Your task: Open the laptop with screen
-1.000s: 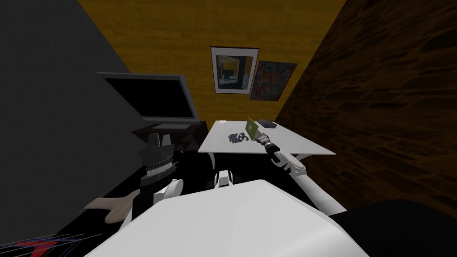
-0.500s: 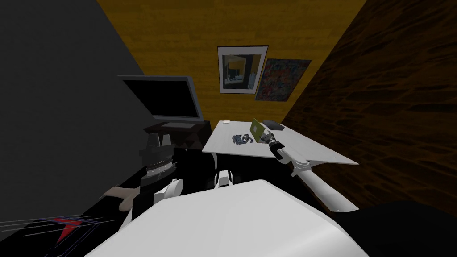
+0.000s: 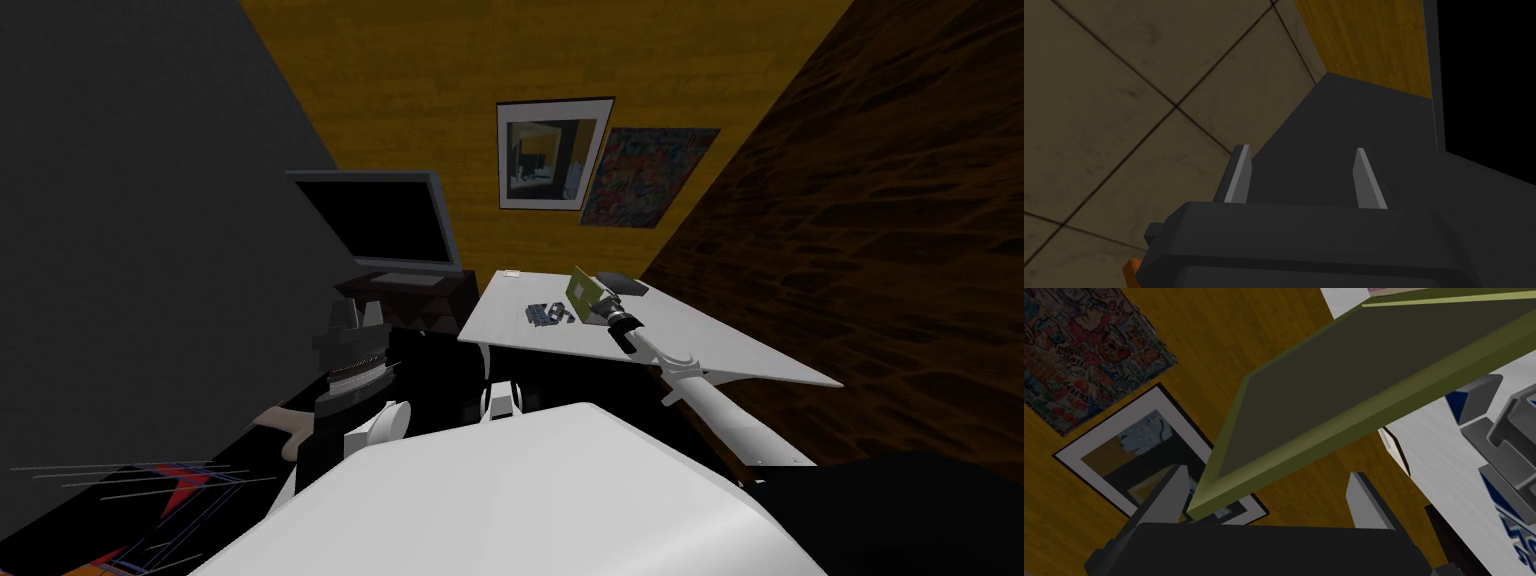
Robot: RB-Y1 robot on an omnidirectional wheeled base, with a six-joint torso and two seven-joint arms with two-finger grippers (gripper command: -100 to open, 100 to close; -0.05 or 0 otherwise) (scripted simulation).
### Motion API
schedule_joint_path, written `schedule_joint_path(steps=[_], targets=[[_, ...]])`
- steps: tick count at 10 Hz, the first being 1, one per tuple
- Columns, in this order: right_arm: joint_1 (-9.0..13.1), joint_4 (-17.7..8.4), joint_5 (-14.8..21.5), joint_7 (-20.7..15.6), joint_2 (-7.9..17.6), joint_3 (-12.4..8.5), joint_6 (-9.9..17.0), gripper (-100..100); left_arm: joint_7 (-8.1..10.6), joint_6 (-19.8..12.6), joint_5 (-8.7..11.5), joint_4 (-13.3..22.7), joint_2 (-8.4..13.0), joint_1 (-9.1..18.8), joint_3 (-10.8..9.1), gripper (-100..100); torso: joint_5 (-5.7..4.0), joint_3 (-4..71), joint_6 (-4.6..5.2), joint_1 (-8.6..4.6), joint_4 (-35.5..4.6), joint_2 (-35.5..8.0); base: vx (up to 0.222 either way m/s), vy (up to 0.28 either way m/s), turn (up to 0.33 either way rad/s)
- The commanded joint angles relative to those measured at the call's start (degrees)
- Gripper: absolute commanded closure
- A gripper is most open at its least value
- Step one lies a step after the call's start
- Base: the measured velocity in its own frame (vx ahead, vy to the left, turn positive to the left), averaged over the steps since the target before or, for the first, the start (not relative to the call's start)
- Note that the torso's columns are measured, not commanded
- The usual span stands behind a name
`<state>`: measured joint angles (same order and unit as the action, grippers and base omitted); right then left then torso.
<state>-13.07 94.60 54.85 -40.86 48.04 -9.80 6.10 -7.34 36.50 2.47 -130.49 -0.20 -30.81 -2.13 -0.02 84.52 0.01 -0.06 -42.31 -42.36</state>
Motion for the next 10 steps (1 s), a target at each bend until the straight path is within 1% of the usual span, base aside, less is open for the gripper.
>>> schedule_joint_path(steps=[1,3,4,8,9,10], targets=[[1.11,-1.18,-2.0,1.73,-0.55,-0.32,-0.58,100,0.0,0.0,0.0,0.0,0.0,0.0,0.0,0,-0.05,0.02,-0.09,0.05,0.07,0.05,-0.022,-0.054,0.011],[2.15,-2.34,-4.0,3.45,-1.17,-0.48,-1.25,100,0.0,0.0,0.0,0.0,0.01,0.01,-0.01,0,-0.04,0.04,0.02,-0.16,0.03,0.05,-0.049,-0.086,0.03],[3.2,-3.49,-6.0,5.18,-1.8,-0.63,-1.93,100,0.0,0.0,0.0,0.0,0.01,0.01,-0.01,0,-0.03,0.03,0.07,-0.12,0.03,0.04,-0.072,-0.098,0.015],[5.29,-5.81,-10.01,8.63,-3.04,-0.94,-3.28,100,0.0,0.0,0.0,0.0,0.01,0.0,-0.01,0,0.02,0.11,0.05,0.03,0.06,0.17,-0.049,-0.092,0.013],[4.98,-5.24,-9.48,8.07,-2.68,-0.75,-2.92,100,0.0,0.0,0.0,0.0,0.01,0.0,0.0,0,0.01,0.08,0.05,0.06,0.06,0.12,-0.024,-0.031,0.007],[6.17,-6.53,-10.85,9.23,-5.03,-1.15,-4.09,100,0.0,0.0,0.0,0.0,0.0,0.0,0.0,0,0.0,0.1,0.03,0.13,0.09,0.19,-0.018,-0.066,-0.022]])
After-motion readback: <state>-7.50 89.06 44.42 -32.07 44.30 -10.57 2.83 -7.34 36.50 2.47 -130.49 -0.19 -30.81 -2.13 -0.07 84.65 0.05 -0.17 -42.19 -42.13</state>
